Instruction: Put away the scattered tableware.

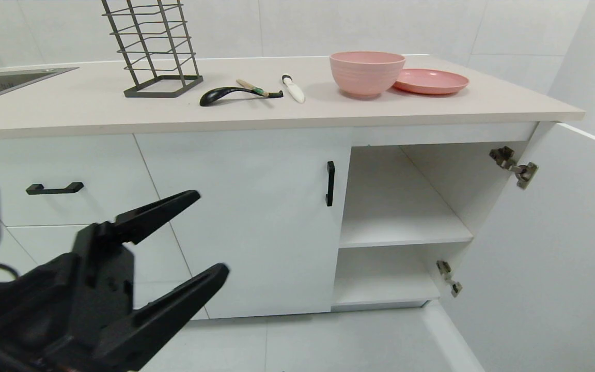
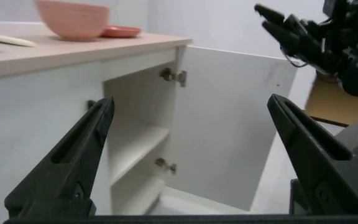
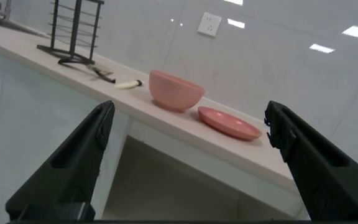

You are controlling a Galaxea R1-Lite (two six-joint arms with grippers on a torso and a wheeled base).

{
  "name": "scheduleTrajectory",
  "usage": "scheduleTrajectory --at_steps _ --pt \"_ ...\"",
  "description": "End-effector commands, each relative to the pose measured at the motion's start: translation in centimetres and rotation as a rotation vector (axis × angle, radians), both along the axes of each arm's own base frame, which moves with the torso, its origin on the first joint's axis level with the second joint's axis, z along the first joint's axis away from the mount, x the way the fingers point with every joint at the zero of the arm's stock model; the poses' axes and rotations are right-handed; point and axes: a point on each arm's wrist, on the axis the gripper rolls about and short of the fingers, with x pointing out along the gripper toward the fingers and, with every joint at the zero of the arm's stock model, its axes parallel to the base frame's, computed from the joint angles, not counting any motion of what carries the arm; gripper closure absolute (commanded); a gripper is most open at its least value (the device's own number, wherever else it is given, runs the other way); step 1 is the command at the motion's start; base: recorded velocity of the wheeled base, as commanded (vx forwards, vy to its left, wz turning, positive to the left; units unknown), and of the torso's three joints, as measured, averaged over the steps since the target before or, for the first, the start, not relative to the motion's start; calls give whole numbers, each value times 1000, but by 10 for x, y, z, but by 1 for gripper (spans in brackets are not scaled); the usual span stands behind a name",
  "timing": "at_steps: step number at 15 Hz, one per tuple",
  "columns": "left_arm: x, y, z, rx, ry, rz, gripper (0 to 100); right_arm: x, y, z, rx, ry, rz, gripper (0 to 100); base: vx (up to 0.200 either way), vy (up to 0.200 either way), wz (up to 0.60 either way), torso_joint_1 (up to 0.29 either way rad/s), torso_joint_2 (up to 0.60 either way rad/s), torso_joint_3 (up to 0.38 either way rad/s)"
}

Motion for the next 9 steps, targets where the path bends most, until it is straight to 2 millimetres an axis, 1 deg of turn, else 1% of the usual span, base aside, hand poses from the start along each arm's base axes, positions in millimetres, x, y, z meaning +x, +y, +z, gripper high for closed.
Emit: scheduleTrajectory --at_steps 1,2,3,4,5,6,7,8,9 --pt "-47 51 6 -89 -132 138 0 -3 1 -11 -17 36 22 0 0 0 0 0 0 0" --pt "-54 58 7 -93 -140 168 0 -7 1 -14 -25 37 28 0 0 0 0 0 0 0" --pt "-71 72 2 -74 -128 248 0 -17 0 -21 -49 31 34 0 0 0 0 0 0 0" --pt "-71 72 2 -74 -128 248 0 -17 0 -21 -49 31 34 0 0 0 0 0 0 0" --pt "-104 89 -19 -30 -99 408 0 -39 0 -37 -63 29 59 0 0 0 0 0 0 0" --pt "-121 94 -32 -16 -81 470 0 -54 0 -45 -68 17 67 0 0 0 0 0 0 0" --pt "-126 94 -36 -14 -73 483 0 -59 0 -45 -64 4 67 0 0 0 0 0 0 0" --pt "-147 97 -59 20 -12 551 0 -84 -2 -46 -61 -58 52 0 0 0 0 0 0 0" --pt "-144 97 -61 37 11 587 0 -96 -3 -52 -62 -52 38 0 0 0 0 0 0 0"
